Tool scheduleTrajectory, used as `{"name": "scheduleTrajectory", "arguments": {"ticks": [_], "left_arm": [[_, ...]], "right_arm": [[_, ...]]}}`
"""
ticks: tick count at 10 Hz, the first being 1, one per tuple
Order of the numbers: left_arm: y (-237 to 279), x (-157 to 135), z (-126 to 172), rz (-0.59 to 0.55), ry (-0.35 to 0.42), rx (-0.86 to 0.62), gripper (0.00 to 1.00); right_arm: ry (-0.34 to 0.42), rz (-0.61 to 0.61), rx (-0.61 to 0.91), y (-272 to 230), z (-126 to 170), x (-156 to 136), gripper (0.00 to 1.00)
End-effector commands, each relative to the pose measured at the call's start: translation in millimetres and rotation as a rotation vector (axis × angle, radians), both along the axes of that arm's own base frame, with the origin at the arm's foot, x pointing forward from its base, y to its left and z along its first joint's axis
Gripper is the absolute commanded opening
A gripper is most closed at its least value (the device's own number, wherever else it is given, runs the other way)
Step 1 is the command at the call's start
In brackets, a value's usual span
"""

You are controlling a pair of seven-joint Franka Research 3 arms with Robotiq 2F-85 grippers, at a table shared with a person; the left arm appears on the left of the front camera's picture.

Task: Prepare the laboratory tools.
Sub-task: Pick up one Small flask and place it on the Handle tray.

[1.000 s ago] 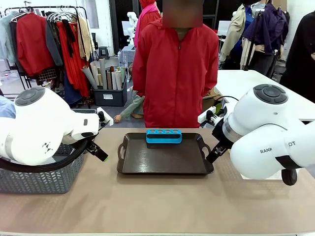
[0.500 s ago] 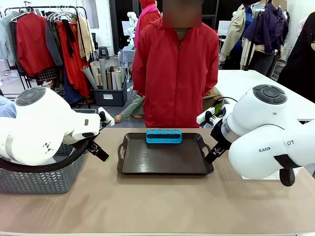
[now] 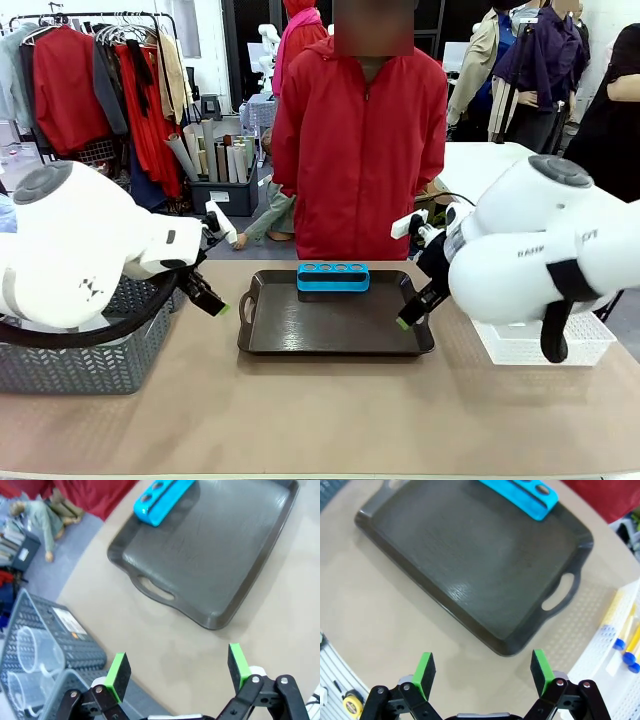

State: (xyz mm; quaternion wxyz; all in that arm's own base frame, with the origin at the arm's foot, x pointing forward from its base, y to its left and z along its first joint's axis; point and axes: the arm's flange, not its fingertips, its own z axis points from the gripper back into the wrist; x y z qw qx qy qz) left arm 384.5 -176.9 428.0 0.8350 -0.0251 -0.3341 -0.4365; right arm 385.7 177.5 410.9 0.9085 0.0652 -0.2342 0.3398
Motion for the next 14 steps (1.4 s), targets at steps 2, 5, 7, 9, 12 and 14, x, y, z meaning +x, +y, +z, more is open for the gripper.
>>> {"name": "scheduleTrajectory", "arguments": {"ticks": [2,5,7,9,12,14], "left_arm": [[41,-28,4,-0.113,-0.076,-0.03,1.0],[55,-39,4,-0.108,-0.095,0.0,1.0],[26,2,33,-0.098,-0.096,-0.03,1.0],[26,2,33,-0.098,-0.096,-0.03,1.0],[26,2,33,-0.098,-0.096,-0.03,1.0],[26,2,33,-0.098,-0.096,-0.03,1.0]], "right_arm": [[0.024,0.048,0.061,-17,37,10,1.0],[-0.015,0.043,0.118,-31,60,17,1.0],[-0.071,0.035,0.121,-33,61,19,1.0],[-0.023,0.006,0.092,-25,65,13,1.0],[-0.023,0.006,0.092,-25,65,13,1.0],[-0.023,0.006,0.092,-25,65,13,1.0]]}}
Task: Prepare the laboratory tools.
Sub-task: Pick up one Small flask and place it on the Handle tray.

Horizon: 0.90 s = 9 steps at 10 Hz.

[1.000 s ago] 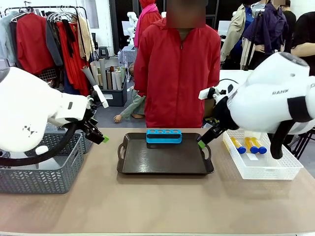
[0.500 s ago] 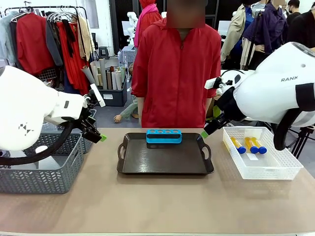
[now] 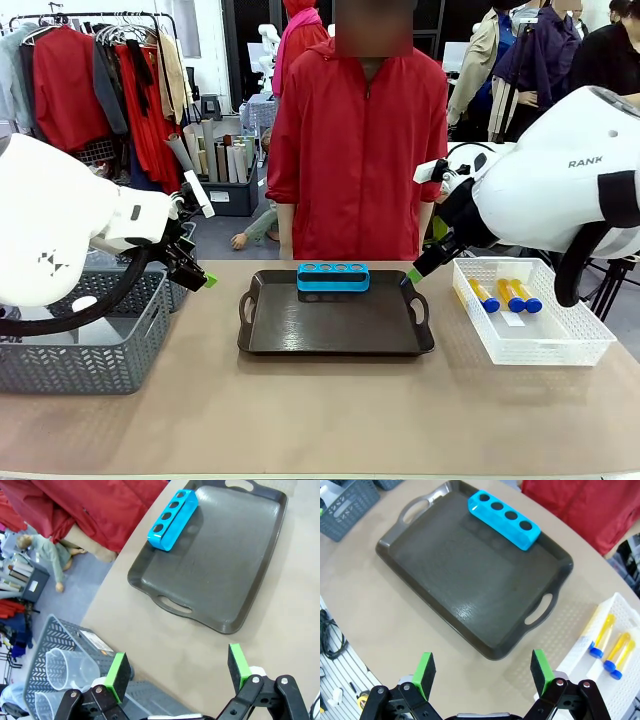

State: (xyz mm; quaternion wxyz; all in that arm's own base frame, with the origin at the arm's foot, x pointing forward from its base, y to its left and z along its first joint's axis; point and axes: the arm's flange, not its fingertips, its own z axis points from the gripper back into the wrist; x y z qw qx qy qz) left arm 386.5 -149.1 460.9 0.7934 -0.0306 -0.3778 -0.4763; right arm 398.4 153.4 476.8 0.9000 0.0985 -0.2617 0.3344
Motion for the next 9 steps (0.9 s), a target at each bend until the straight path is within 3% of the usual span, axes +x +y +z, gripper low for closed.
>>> {"name": "scheduleTrajectory", "arguments": {"ticks": [1,4,5,9], "left_arm": [[0,0,0,0.0,0.0,0.0,1.0],[2,-3,30,-0.09,0.205,-0.06,1.0],[3,-2,42,-0.119,0.238,-0.099,1.0],[23,-10,108,-0.245,0.231,-0.228,1.0]], "right_arm": [[0.0,0.001,0.0,0,0,0,1.0],[0.073,0.08,0.072,8,24,5,1.0],[0.074,0.098,0.09,8,34,8,1.0],[0.089,0.187,0.177,-11,97,13,1.0]]}}
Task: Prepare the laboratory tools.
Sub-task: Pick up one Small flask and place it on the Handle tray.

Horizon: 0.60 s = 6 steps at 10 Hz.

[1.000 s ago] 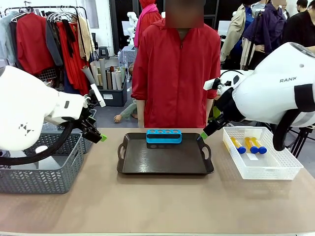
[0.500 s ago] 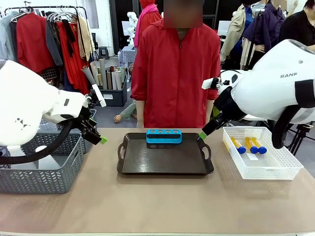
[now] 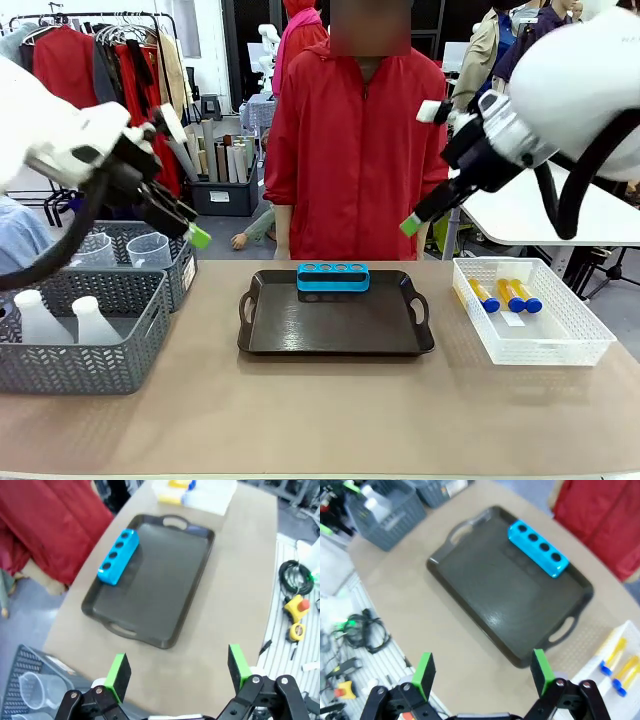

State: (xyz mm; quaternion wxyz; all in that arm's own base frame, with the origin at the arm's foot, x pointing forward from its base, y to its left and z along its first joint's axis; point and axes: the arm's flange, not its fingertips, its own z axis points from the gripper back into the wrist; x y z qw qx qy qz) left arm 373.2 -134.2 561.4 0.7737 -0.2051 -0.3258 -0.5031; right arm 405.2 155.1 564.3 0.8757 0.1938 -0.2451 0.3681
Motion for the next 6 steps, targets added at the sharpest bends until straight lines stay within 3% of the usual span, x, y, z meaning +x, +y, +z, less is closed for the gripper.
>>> {"name": "scheduleTrajectory", "arguments": {"ticks": [1,6], "left_arm": [[18,1,26,-0.062,-0.05,-0.048,1.0],[46,6,84,-0.044,-0.105,-0.018,1.0]], "right_arm": [[0.024,0.097,0.032,-22,28,9,1.0],[-0.055,0.079,0.076,-73,98,30,1.0]]}}
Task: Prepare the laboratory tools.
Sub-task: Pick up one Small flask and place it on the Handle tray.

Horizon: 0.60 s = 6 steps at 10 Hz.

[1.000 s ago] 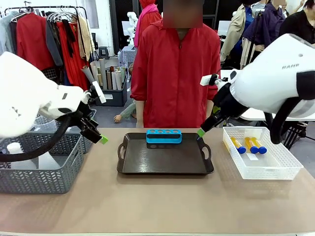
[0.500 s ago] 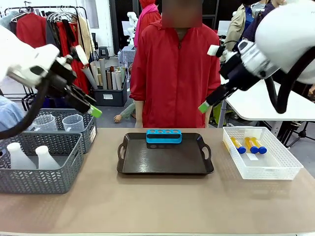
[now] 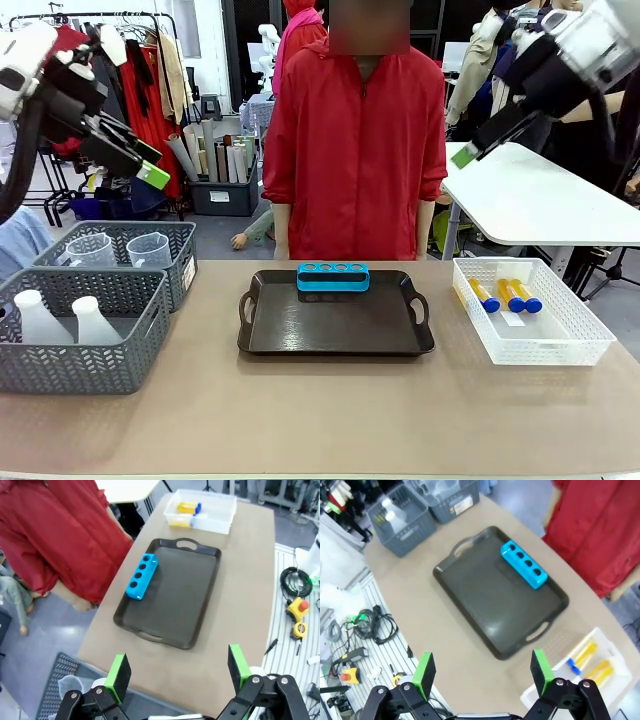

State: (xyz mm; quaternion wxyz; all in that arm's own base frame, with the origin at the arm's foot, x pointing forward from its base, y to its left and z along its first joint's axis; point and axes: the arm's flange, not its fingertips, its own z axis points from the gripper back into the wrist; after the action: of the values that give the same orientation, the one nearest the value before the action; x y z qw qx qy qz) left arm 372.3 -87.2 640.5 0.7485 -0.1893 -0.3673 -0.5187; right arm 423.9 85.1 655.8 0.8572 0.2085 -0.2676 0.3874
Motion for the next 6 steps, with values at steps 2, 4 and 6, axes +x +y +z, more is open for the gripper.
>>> {"name": "scheduleTrajectory", "arguments": {"ticks": [2,4,6], "left_arm": [[1,13,22,-0.023,-0.017,0.012,1.0],[6,21,39,-0.005,-0.036,-0.009,1.0],[13,31,56,0.007,-0.058,-0.023,1.0]], "right_arm": [[-0.041,0.037,0.063,-16,30,17,1.0],[-0.082,0.043,0.048,-19,50,19,1.0],[-0.104,0.043,0.05,-24,63,19,1.0]]}}
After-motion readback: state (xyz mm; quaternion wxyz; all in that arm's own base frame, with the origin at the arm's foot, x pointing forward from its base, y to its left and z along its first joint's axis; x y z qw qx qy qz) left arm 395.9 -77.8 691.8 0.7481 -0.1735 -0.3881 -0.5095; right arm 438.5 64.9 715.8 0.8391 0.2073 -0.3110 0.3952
